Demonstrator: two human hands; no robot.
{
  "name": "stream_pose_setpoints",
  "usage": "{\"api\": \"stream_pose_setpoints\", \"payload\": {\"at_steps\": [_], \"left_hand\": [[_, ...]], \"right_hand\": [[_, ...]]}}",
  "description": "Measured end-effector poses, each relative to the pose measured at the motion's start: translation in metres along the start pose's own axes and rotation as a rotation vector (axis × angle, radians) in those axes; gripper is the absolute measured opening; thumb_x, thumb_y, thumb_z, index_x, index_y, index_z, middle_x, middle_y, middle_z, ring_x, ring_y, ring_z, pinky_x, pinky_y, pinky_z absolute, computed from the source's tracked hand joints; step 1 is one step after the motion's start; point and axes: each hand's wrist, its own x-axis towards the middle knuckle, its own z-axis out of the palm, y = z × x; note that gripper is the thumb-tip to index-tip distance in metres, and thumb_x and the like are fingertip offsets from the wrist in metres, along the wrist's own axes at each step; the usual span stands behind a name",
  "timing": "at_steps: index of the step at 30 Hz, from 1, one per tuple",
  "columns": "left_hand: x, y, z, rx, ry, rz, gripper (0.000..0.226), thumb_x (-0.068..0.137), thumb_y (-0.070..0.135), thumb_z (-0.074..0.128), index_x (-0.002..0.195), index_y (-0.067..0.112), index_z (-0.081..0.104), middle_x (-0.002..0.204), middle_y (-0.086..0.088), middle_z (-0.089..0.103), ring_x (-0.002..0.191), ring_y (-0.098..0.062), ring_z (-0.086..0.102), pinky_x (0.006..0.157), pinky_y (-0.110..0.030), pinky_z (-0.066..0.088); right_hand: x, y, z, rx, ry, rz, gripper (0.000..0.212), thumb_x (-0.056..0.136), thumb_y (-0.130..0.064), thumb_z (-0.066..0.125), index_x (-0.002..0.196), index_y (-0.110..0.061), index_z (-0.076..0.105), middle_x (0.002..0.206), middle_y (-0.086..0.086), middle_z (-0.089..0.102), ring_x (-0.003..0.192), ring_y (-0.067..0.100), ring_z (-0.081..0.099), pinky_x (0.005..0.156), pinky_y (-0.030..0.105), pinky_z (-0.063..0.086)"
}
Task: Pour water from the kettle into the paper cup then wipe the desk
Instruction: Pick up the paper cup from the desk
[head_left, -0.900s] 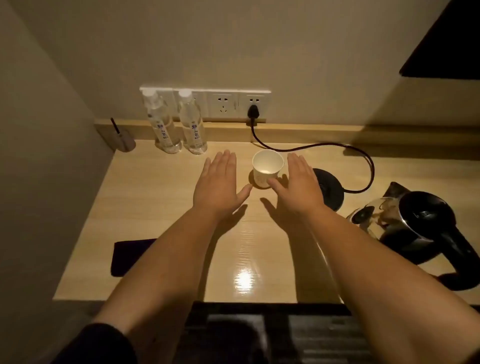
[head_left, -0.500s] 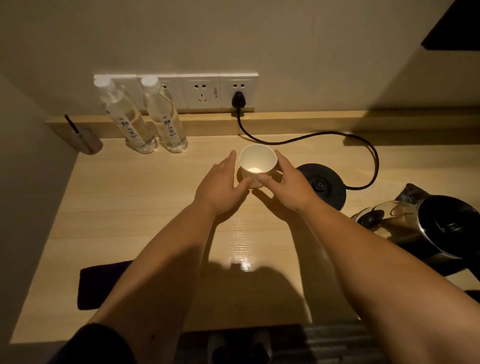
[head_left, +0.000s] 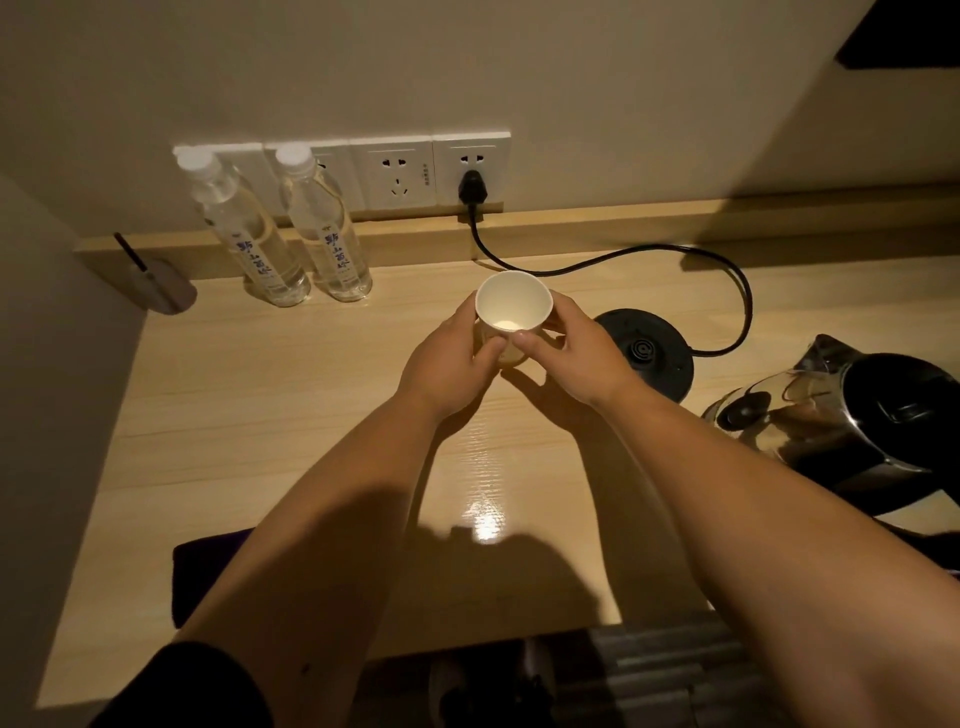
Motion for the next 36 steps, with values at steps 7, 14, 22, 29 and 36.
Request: {"api": "stream_pose_setpoints", "payload": {"at_steps": [7,14,22,29,36], "left_hand": [[-0.039,0.01,-0.003,0.008,-0.028,0.002,0.061,0.096,0.04,0.053,0.149,0.031,0.025,0.135,0.0,0.056,0.114,-0.022,0.056,0.088,-0.039,0.05],[-0.106,0.032,0.013,-0.04,0.002,-0.035,0.06,0.096,0.034,0.054,0.149,0.027,0.026,0.139,-0.002,0.053,0.12,-0.024,0.053,0.093,-0.038,0.047],[-0.181,0.061,0.048,-0.089,0.041,-0.138,0.058,0.097,0.03,0.053,0.149,0.026,0.026,0.142,0.0,0.05,0.125,-0.024,0.05,0.096,-0.037,0.043],[-0.192,0.07,0.072,-0.103,0.023,-0.194,0.058,0.097,0.029,0.054,0.148,0.026,0.028,0.141,0.0,0.05,0.125,-0.022,0.049,0.094,-0.031,0.04],[-0.187,0.071,0.078,-0.088,0.012,-0.211,0.054,0.097,0.024,0.052,0.146,0.021,0.03,0.142,-0.003,0.049,0.126,-0.022,0.048,0.093,-0.029,0.036]], "right_hand": [[-0.04,-0.004,0.001,-0.04,-0.004,0.0,0.074,0.082,-0.054,0.064,0.144,-0.032,0.031,0.14,-0.004,0.049,0.126,0.012,0.045,0.099,0.033,0.04],[-0.099,0.005,0.0,-0.087,-0.036,-0.005,0.078,0.079,-0.049,0.069,0.145,-0.03,0.031,0.141,-0.002,0.05,0.128,0.019,0.046,0.102,0.039,0.042],[-0.161,0.026,-0.006,-0.116,-0.093,-0.026,0.072,0.083,-0.031,0.071,0.144,-0.029,0.032,0.14,-0.001,0.051,0.127,0.02,0.047,0.097,0.031,0.038],[-0.178,0.043,-0.014,-0.128,-0.11,0.009,0.073,0.083,-0.031,0.071,0.144,-0.027,0.031,0.142,0.0,0.05,0.127,0.021,0.047,0.099,0.034,0.039],[-0.178,0.045,-0.011,-0.02,-0.101,0.074,0.071,0.084,-0.022,0.071,0.143,-0.025,0.033,0.14,0.0,0.05,0.126,0.019,0.048,0.096,0.029,0.038]]}}
